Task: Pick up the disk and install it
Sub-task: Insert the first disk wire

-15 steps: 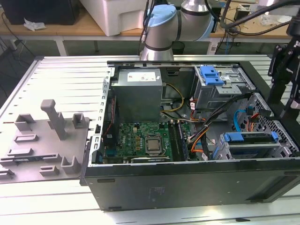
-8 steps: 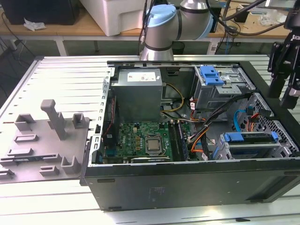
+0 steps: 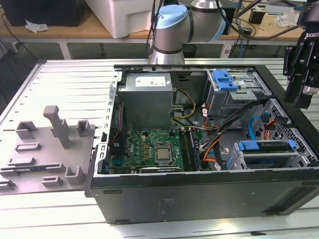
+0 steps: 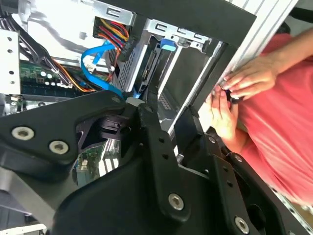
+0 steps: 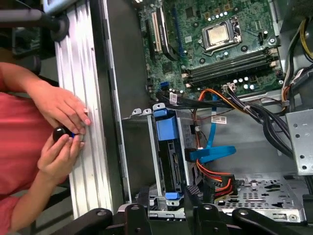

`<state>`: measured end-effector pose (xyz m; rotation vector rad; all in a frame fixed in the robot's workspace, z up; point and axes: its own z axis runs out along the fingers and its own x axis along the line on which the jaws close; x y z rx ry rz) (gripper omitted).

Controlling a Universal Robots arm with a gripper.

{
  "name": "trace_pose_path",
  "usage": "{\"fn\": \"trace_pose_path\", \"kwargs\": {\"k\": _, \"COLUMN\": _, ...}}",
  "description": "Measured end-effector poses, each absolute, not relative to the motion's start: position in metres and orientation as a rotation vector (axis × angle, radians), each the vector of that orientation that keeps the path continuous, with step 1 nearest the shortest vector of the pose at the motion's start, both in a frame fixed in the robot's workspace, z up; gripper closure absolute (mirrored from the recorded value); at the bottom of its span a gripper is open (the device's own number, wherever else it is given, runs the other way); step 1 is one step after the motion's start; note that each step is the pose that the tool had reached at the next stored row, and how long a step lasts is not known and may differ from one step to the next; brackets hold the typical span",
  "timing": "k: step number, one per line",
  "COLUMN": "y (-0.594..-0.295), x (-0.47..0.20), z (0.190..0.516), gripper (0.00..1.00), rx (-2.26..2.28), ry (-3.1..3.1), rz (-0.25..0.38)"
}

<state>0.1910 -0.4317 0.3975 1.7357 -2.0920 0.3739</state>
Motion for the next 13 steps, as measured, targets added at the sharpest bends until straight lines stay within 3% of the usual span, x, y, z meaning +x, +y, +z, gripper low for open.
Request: {"fn": "trace_pose_path", "kwargs": {"k": 13, "y": -0.405, "x": 0.199, "z": 0.368, "gripper": 0.59, "rx": 1.720, "ry": -2.073, "rz": 0.392}}
